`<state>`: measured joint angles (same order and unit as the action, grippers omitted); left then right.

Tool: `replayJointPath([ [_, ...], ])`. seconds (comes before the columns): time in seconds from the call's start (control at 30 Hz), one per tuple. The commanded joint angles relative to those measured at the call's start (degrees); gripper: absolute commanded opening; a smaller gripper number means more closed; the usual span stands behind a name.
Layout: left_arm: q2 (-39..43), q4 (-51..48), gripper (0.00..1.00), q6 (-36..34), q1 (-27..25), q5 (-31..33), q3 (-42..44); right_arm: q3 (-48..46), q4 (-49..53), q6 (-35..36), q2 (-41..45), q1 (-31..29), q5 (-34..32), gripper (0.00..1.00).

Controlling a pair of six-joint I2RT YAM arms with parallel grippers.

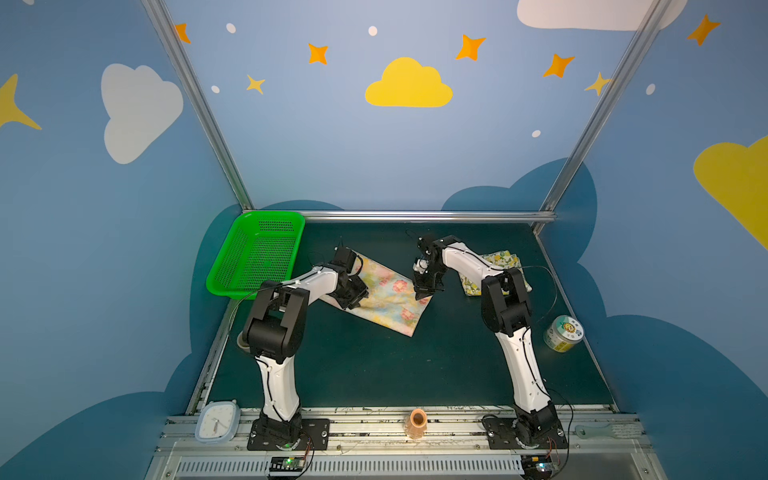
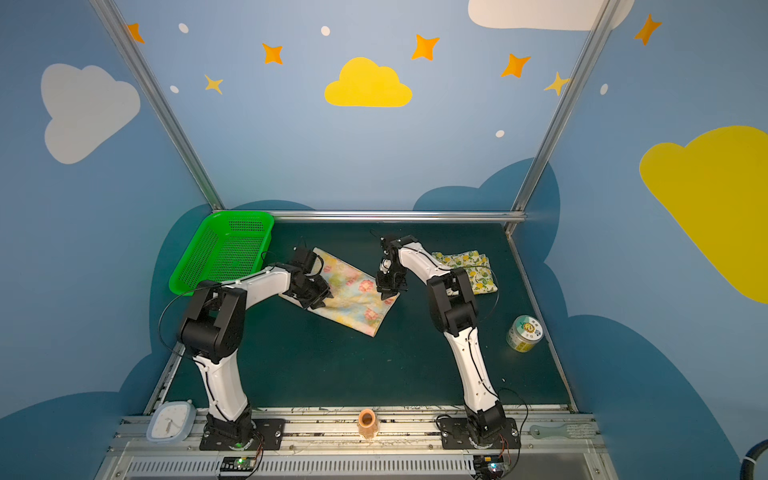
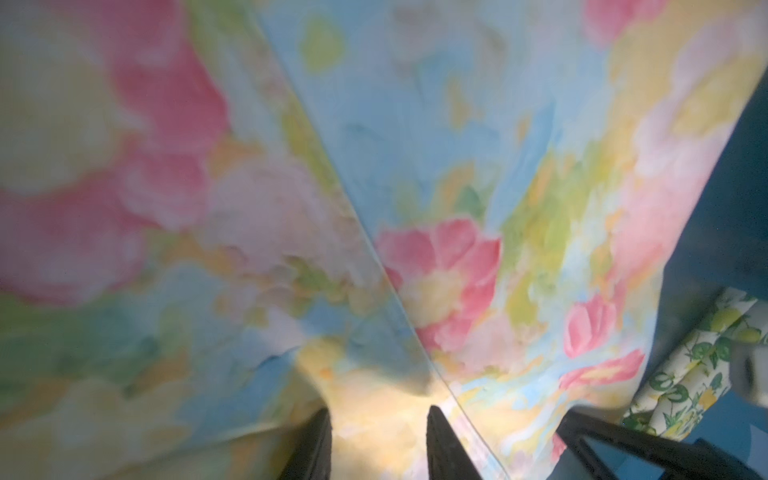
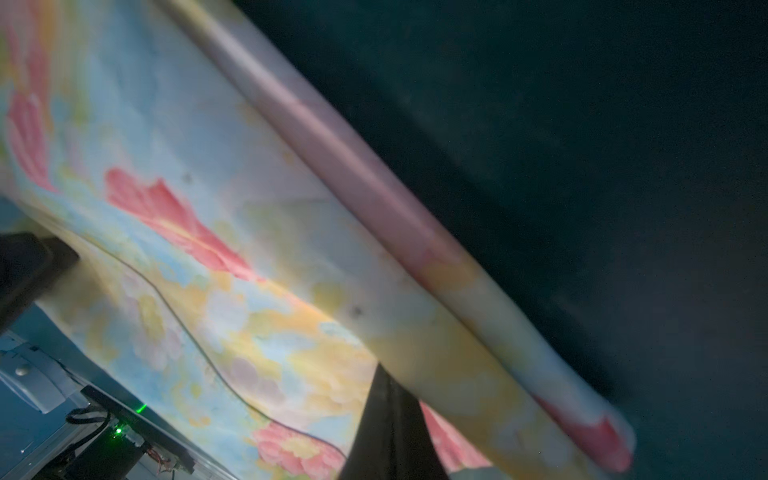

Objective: Fold and stack the skirts

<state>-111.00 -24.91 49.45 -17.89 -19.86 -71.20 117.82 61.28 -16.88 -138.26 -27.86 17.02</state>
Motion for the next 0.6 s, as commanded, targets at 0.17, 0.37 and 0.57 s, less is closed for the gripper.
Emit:
replayJointPath([
  [0.17,4.47,-4.37,0.40,3.34,-3.32,-1.25,2.36,-0.12,3.50,4.07,7.77,1.38,-3.97,0.00],
  [0.37,8.52,-8.41,0.41,-0.58,0.95,-0.62,-0.12,-3.89,4.00,1.50,12.54,-4.69,1.81,0.00],
  [0.57,11.54,-9.28,0.41,-3.83,6.61,-0.61,2.90,-7.77,1.06,-1.11,11.79,-10.61,3.43,0.00],
])
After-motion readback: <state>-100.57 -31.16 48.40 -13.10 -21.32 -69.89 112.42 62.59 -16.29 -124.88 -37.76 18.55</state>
